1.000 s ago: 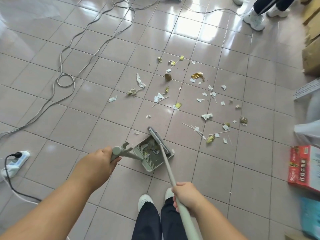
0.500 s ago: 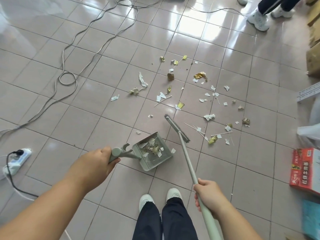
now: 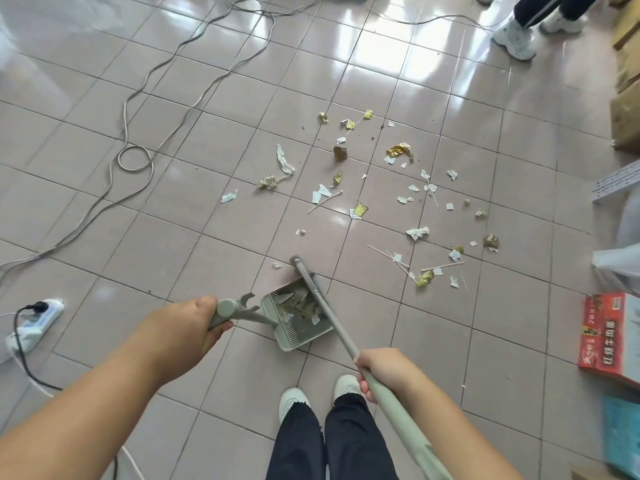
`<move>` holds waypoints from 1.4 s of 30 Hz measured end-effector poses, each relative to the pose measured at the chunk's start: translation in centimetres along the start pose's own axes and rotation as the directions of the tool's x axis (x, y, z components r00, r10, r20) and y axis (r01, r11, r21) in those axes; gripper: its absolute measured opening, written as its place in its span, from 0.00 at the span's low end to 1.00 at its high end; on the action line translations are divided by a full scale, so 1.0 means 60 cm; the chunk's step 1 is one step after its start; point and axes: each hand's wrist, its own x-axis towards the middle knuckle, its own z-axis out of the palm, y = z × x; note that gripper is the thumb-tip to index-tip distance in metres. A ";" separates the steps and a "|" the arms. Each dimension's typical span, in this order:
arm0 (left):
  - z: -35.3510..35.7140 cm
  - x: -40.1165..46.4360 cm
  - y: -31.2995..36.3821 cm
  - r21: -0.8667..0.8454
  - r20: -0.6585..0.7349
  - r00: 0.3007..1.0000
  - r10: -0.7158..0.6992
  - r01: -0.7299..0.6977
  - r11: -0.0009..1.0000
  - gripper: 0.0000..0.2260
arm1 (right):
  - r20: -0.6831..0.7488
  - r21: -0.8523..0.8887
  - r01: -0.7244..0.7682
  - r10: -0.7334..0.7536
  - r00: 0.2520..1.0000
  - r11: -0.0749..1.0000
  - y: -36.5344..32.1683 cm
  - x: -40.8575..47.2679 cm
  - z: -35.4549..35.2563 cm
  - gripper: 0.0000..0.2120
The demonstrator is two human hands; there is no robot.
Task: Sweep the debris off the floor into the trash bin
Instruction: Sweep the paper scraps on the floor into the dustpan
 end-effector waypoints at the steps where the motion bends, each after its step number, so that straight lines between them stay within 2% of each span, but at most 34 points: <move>1: 0.001 0.000 -0.001 -0.005 -0.014 1.000 0.002 -0.002 1.000 0.15 | 0.012 0.001 0.004 -0.004 1.000 1.000 0.002 -0.012 -0.005 0.06; 7: 0.006 -0.007 -0.001 -0.028 -0.066 0.998 0.007 -0.009 1.000 0.15 | -0.010 0.000 0.102 -0.102 0.995 0.995 0.025 -0.052 -0.011 0.04; 9: 0.009 -0.009 -0.001 -0.032 -0.076 0.997 0.000 -0.002 0.999 0.14 | -0.051 -0.032 0.112 -0.113 0.992 0.993 0.026 -0.053 -0.015 0.08; 10: 0.012 -0.011 -0.002 -0.038 -0.089 0.996 0.012 -0.015 0.999 0.14 | -0.077 -0.040 0.125 -0.127 0.989 0.991 0.028 -0.048 -0.018 0.14; 11: 0.014 -0.013 -0.004 -0.048 -0.107 0.994 0.016 -0.021 0.999 0.14 | -0.092 -0.038 0.124 -0.127 0.988 0.992 0.022 -0.045 -0.019 0.09; 12: 0.016 -0.017 -0.008 -0.065 -0.111 0.994 -0.007 -0.001 0.998 0.13 | -0.104 -0.028 0.152 -0.154 0.983 0.988 0.013 -0.040 -0.018 0.04; 13: 0.014 -0.020 -0.011 -0.087 -0.108 0.993 -0.053 0.044 0.995 0.14 | -0.126 -0.044 0.156 -0.160 0.979 0.987 0.001 -0.037 -0.019 0.07; 15: 0.013 -0.031 -0.029 -0.140 -0.106 0.981 -0.163 0.147 0.979 0.16 | -0.145 -0.069 0.198 -0.207 0.968 0.978 -0.026 -0.018 -0.021 0.04; 17: 0.008 -0.040 -0.050 -0.184 -0.129 0.960 -0.249 0.224 0.957 0.17 | -0.169 -0.106 0.222 -0.238 0.957 0.969 -0.056 0.000 -0.018 0.08; 24: -0.021 -0.053 -0.111 -0.216 -0.143 0.931 -0.337 0.303 0.928 0.15 | -0.199 -0.191 0.299 -0.335 0.921 0.935 -0.158 0.065 0.032 0.07; 31: -0.035 -0.030 -0.146 -0.198 -0.119 0.912 -0.393 0.366 0.909 0.15 | -0.199 -0.267 0.290 -0.347 0.916 0.919 -0.234 0.114 0.080 0.09; 34: -0.035 -0.028 -0.153 -0.181 -0.113 0.909 -0.402 0.379 0.908 0.14 | -0.206 -0.300 0.277 -0.345 0.916 0.913 -0.262 0.131 0.088 0.03; 38: -0.041 -0.022 -0.157 -0.167 -0.076 0.884 -0.462 0.445 0.880 0.15 | -0.204 -0.329 0.265 -0.342 0.917 0.906 -0.304 0.148 0.083 0.07; 42: -0.052 0.007 -0.151 -0.154 -0.090 0.867 -0.490 0.474 0.867 0.14 | -0.224 -0.342 0.263 -0.350 0.910 0.902 -0.348 0.168 0.071 0.07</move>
